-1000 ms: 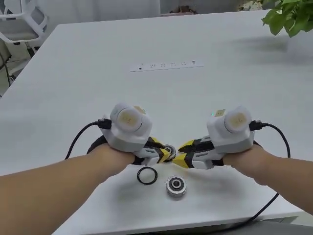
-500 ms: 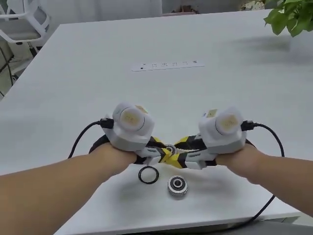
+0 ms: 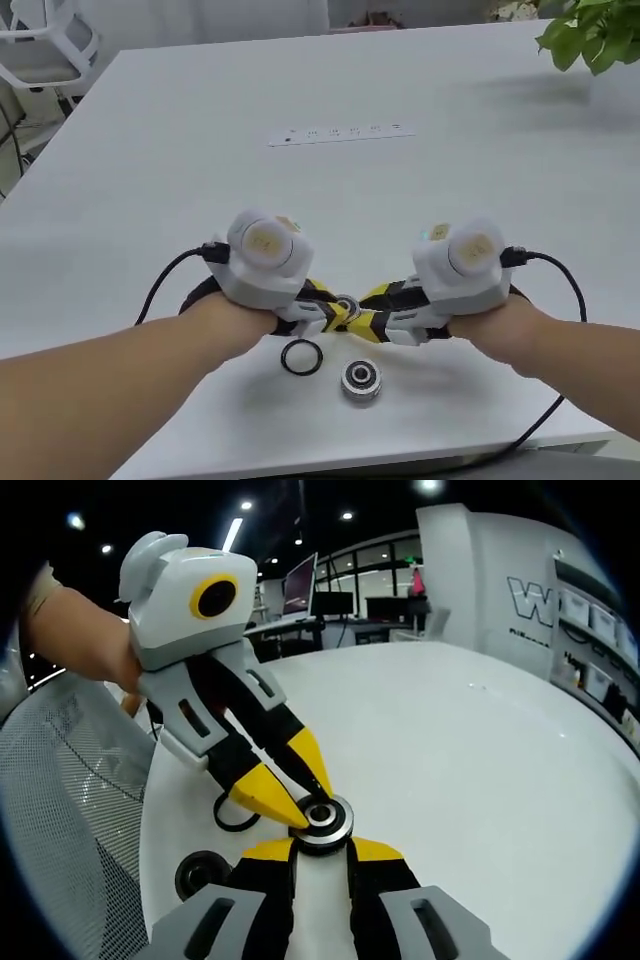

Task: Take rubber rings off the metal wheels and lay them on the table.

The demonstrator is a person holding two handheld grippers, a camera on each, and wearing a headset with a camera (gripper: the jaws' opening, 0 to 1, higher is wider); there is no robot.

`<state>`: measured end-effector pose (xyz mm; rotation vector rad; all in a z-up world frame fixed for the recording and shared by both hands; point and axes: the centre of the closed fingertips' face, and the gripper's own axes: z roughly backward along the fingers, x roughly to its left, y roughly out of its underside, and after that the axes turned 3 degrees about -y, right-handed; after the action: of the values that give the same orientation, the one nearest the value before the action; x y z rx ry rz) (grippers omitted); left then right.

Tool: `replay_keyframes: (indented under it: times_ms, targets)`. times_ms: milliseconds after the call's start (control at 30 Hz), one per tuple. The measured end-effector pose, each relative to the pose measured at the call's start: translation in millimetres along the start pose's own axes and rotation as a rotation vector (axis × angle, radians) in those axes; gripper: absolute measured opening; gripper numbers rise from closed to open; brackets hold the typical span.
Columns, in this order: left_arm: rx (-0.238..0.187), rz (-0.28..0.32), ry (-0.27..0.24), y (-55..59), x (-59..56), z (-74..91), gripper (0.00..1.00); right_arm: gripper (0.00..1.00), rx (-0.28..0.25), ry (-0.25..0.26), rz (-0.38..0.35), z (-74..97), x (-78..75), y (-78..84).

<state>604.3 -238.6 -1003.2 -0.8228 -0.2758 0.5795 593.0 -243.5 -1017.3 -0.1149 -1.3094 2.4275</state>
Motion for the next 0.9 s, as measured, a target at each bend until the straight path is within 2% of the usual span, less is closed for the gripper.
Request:
replay_keyframes:
  times_ms: [33, 67, 100, 433, 600, 633, 733, 833, 900]
  targets:
    - [0.000, 0.001, -0.001, 0.0, 0.0, 0.1, 0.13, 0.15, 0.012, 0.004, 0.005, 0.7, -0.8, 2.2]
    - [0.000, 0.001, -0.001, -0.1, 0.0, 0.0, 0.13, 0.08, 0.029, 0.005, 0.015, 1.7, -1.6, 5.4]
    - [0.000, 0.002, -0.002, -0.1, 0.2, 0.0, 0.13, 0.06, 0.013, 0.004, -0.008, 2.7, -2.4, 4.8]
    - [0.004, 0.006, -0.007, 0.2, -0.1, 0.4, 0.13, 0.03, 0.015, 0.008, -0.044, 2.8, -2.4, 4.6]
    - [0.005, 0.001, -0.007, 0.5, 0.0, 0.3, 0.13, 0.00, -0.004, 0.018, -0.125, 6.8, -7.2, 3.9]
    - [0.005, 0.000, -0.007, 0.6, 0.0, 0.3, 0.13, 0.00, -0.008, 0.010, -0.158, 7.5, -6.3, 3.9]
    - [0.005, -0.003, -0.007, 0.6, 0.0, 0.3, 0.13, 0.00, -0.021, 0.008, -0.198, 8.0, -6.2, 3.0]
    - [0.004, -0.003, -0.010, 0.7, -0.2, 0.5, 0.13, 0.00, -0.042, 0.003, -0.291, 9.2, -7.1, 2.2]
    - [0.004, -0.003, -0.012, 0.8, -0.5, 0.6, 0.13, 0.00, -0.056, 0.003, -0.322, 10.5, -8.6, 2.0]
